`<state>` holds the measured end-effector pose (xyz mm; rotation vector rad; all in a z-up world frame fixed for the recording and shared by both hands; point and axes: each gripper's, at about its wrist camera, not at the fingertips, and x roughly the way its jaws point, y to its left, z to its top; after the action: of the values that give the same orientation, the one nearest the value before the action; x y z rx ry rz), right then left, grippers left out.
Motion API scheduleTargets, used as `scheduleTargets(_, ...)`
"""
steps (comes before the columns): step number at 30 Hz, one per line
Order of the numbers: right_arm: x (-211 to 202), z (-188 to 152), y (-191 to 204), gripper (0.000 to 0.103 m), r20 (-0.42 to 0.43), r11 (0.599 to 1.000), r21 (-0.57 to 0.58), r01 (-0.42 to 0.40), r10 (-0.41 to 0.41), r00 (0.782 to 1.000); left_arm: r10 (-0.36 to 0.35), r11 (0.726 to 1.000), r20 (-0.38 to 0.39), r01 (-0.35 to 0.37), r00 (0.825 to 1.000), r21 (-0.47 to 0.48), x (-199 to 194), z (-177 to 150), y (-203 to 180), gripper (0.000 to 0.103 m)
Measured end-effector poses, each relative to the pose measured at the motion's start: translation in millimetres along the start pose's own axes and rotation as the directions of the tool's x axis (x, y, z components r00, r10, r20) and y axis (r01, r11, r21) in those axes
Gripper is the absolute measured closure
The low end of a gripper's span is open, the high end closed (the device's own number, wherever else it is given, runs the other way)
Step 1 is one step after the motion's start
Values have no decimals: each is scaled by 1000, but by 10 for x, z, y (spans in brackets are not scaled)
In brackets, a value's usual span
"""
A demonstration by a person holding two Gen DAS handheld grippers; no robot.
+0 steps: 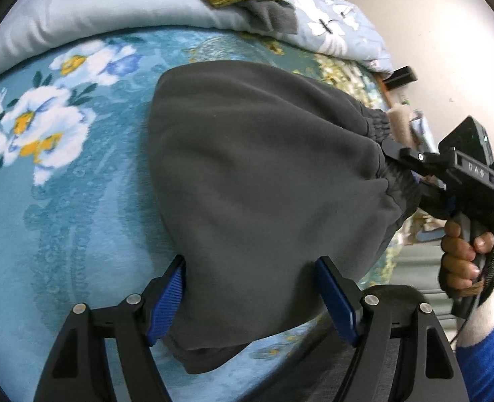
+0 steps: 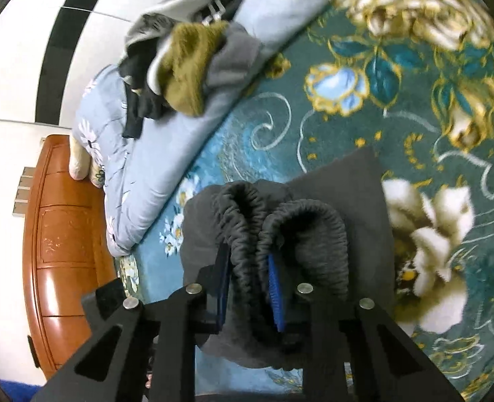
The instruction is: Fold clothes
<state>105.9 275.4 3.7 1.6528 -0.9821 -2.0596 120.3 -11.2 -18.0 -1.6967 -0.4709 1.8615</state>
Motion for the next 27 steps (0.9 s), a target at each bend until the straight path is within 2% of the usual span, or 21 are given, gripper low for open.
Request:
scheduleTargets(5,-313,-32,-27,81,49,1000,-27,1,0,999,-36,997,-4,37,999,75,41,28,-217,23)
scheduleTargets(7,-347,-45,-168,81,60,999,-14,47,-46,997,-43,994,-11,44,999,105,79,39,-300,23)
scheduleTargets(8,-361,-51,-242,81,65,997,-8,71,-70,995,-39,993,-17,40,999,111,113,43,-313,23)
scheduleTargets(11,-160,-53,-520,80,9,993,58,107,-108,994,-3,993,-30,7,1000,119,134,63,-301,23)
scheduleTargets(13,-111,-30,-644,79,12,993,81,82,-83,996,16,993,-19,-14,1000,114,44,73,-231,23)
scheduleTargets(15,-111,7,-649,78,2,993,61,97,-98,995,38,995,10,-39,999,94,-51,75,-126,22)
scheduleTargets(18,-88,54,-576,70,-24,988,-10,153,-153,988,71,997,27,-72,997,34,-77,122,68,22)
scheduleTargets(20,-111,44,-502,66,-24,978,-73,196,-198,980,63,998,12,-63,998,4,24,181,96,22)
scheduleTargets(21,-123,38,-465,57,-23,970,-105,217,-221,975,54,999,7,-54,998,-7,55,183,117,22)
scheduleTargets(22,-124,14,-499,48,-23,970,-119,212,-217,976,47,999,4,-47,999,-12,80,184,133,22)
scheduleTargets(24,-125,-36,-582,42,-24,970,-143,197,-203,979,7,1000,4,-7,1000,-29,115,194,120,22)
scheduleTargets(27,-143,-108,-800,39,-13,992,-91,85,-87,996,-105,993,9,105,994,-57,79,216,139,22)
